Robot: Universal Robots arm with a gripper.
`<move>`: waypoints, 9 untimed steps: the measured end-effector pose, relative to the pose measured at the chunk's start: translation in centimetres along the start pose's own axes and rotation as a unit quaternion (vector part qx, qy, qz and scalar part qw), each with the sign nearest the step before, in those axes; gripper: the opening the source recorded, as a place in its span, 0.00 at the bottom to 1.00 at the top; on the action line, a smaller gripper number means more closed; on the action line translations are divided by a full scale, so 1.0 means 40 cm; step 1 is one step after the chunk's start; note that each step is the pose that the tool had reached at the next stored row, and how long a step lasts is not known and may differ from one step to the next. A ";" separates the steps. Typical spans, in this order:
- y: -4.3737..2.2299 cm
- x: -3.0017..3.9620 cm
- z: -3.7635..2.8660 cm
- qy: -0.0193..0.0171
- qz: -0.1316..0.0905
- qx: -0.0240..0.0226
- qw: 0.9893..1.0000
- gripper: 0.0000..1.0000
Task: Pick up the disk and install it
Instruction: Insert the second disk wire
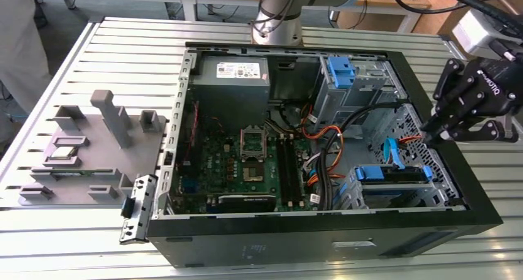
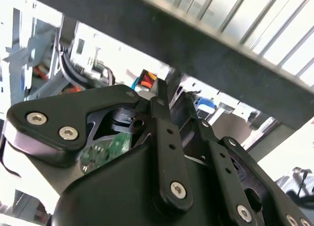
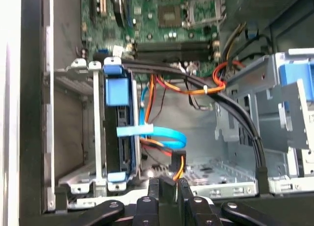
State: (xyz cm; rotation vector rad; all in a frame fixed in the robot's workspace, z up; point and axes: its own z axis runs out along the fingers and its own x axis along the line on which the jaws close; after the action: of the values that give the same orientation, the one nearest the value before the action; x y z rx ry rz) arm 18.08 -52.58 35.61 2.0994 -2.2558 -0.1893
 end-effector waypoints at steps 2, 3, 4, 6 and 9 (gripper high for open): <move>-0.001 0.000 0.001 0.001 0.001 -0.015 1.000 0.30; -0.002 0.000 0.001 0.001 0.001 -0.020 1.000 0.30; -0.001 0.000 0.001 0.002 0.001 -0.021 1.000 0.30; -0.001 0.000 0.001 0.002 0.001 -0.021 1.000 0.30; -0.002 0.000 0.001 0.002 0.001 -0.021 1.000 0.30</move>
State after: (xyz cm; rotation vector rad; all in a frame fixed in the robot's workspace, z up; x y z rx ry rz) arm 18.16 -52.58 35.57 2.0747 -2.2320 -0.2308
